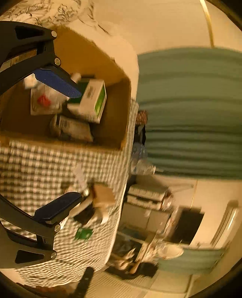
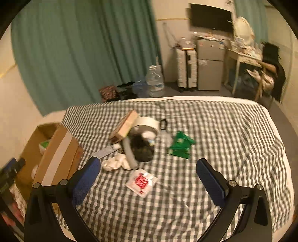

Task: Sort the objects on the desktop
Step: 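Move both tools back over the cotton pad bag and green snack bag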

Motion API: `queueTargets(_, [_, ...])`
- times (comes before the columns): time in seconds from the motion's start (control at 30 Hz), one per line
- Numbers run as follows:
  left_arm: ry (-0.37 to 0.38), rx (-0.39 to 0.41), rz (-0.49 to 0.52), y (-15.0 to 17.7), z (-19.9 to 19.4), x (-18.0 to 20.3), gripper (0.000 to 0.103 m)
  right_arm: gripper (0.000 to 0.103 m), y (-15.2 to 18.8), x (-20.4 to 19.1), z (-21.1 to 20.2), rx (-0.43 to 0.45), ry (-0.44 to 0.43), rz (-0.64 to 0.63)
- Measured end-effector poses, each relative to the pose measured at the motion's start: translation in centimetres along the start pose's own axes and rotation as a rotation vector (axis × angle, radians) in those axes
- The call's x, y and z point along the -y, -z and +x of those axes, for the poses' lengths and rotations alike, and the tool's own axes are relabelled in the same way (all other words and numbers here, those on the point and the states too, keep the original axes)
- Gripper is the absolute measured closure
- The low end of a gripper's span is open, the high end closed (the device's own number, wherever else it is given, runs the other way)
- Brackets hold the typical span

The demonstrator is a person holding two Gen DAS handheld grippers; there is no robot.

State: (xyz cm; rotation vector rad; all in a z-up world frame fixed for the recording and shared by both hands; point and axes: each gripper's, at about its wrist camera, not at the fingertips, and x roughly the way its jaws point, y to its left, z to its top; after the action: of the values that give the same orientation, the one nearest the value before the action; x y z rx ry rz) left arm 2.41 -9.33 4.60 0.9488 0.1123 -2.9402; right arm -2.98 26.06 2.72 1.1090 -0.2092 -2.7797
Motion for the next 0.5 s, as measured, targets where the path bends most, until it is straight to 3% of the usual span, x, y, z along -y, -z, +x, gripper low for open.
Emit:
queueTargets(0.23, [0.11,-0.038,0.079,1.1,2.1,6.9,0.0,0.0,-0.2,2.4,-0.1,0.047,0.007,0.017])
queueTargets(0.37, [0.201,-0.132,0.073,1.9,5.5,9.9,0.0,0.0,0.0,3.6,2.0,0.016,-0.008,0.049])
queueTargets(0.5, [0.201,-0.191,0.106,2.6,9.2,12.0,0.0,0.0,0.4,4.7,4.6,-0.026,-0.015,0.087])
